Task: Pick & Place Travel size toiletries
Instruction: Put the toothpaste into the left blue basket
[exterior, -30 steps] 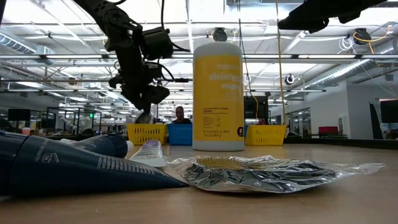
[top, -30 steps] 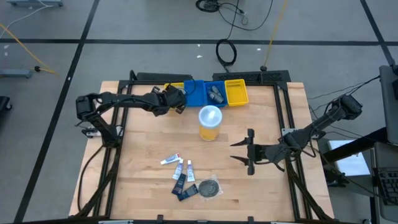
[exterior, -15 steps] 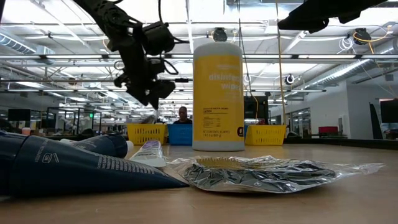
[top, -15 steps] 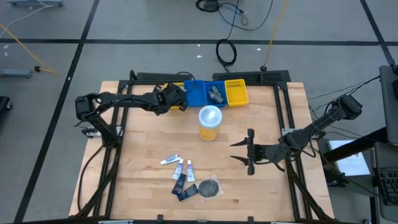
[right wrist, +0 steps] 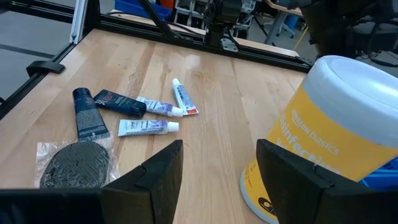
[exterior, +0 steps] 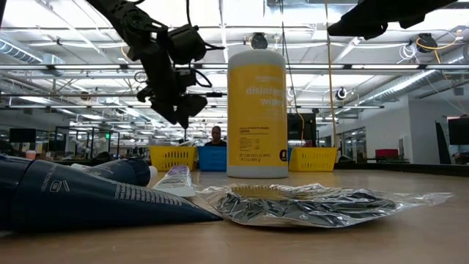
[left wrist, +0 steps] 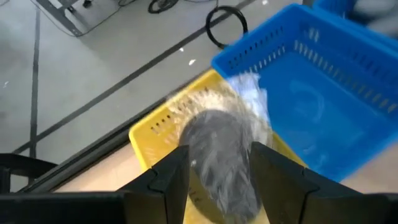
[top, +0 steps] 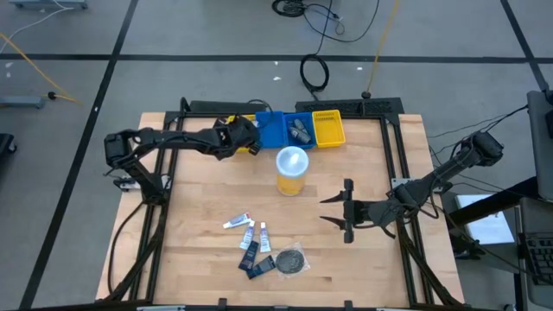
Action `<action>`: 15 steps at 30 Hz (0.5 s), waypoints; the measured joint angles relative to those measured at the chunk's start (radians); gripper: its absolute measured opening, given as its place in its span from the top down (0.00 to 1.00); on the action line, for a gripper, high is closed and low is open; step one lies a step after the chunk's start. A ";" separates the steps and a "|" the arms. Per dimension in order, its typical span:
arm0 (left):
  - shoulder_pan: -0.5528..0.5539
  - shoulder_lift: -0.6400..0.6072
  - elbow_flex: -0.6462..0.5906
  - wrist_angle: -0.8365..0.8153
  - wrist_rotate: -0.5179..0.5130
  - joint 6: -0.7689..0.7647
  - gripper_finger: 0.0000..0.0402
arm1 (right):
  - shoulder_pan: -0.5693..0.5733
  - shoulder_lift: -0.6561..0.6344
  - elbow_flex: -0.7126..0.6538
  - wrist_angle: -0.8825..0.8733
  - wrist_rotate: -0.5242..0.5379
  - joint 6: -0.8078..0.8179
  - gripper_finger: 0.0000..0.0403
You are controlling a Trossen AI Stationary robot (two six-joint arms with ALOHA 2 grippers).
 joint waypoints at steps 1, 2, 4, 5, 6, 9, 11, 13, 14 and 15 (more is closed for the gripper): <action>-0.006 -0.006 0.000 -0.021 0.011 0.000 0.58 | 0.000 0.000 0.000 0.000 0.000 0.000 0.51; -0.012 -0.014 0.000 -0.047 0.029 -0.001 0.58 | 0.000 0.000 0.000 0.000 0.000 0.000 0.51; -0.033 -0.036 0.000 -0.080 0.060 -0.003 0.58 | 0.000 0.000 0.000 0.000 0.000 0.000 0.51; -0.045 -0.052 0.000 -0.106 0.075 -0.007 0.58 | 0.000 0.000 0.000 0.000 0.000 0.000 0.51; -0.062 -0.066 0.000 -0.132 0.086 -0.009 0.58 | 0.000 0.000 0.000 -0.001 0.000 0.000 0.51; -0.123 -0.122 0.000 -0.164 0.140 -0.019 0.58 | -0.001 0.000 0.000 -0.009 0.000 -0.001 0.51; -0.166 -0.161 0.000 -0.182 0.216 -0.007 0.58 | -0.001 0.000 0.000 -0.010 0.000 -0.001 0.51; -0.213 -0.194 0.000 -0.208 0.304 0.004 0.58 | -0.001 0.000 -0.001 -0.016 0.000 0.000 0.51; -0.239 -0.207 0.000 -0.223 0.347 0.009 0.58 | -0.001 0.000 -0.001 -0.017 0.000 0.000 0.51; -0.266 -0.217 0.000 -0.224 0.382 0.016 0.58 | -0.001 0.000 -0.004 -0.014 0.000 -0.001 0.51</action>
